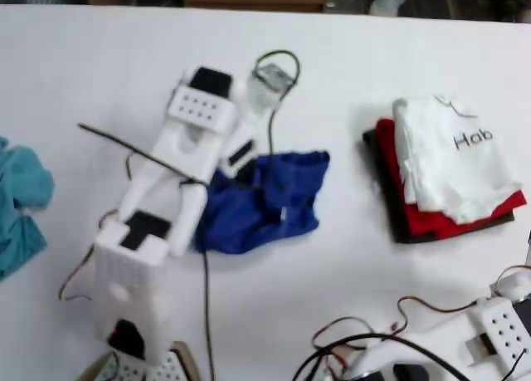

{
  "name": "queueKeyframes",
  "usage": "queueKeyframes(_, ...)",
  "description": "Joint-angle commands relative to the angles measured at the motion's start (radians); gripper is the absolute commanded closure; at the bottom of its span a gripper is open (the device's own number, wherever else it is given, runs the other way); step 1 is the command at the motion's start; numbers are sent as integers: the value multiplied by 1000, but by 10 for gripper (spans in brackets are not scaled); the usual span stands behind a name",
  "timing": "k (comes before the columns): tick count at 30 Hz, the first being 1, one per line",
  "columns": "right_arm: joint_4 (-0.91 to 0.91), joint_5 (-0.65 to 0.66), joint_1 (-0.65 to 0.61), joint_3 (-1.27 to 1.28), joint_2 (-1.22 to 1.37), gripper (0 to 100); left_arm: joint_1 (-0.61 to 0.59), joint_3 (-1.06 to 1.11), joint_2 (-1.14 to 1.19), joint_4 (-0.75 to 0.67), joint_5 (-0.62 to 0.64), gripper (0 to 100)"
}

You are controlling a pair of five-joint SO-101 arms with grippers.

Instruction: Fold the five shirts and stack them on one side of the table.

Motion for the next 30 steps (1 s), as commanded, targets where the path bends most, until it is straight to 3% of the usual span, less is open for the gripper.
queueKeyframes(1, -7, -3, -7, 11, -25, 745, -9, 7, -69, -51, -8, 779)
queueKeyframes(11, -8, -2, -4, 34, -25, 745, 89, 7, -5, -101, 21, 779)
queueKeyframes(18, -13, 5, 4, 34, -25, 745, 92, -33, 103, -114, 21, 779)
queueKeyframes(23, -13, -2, -8, 34, -25, 745, 115, -61, 66, -97, 23, 889)
queueKeyframes(30, -12, -3, -24, 35, -25, 745, 201, -54, 9, -35, 21, 898)
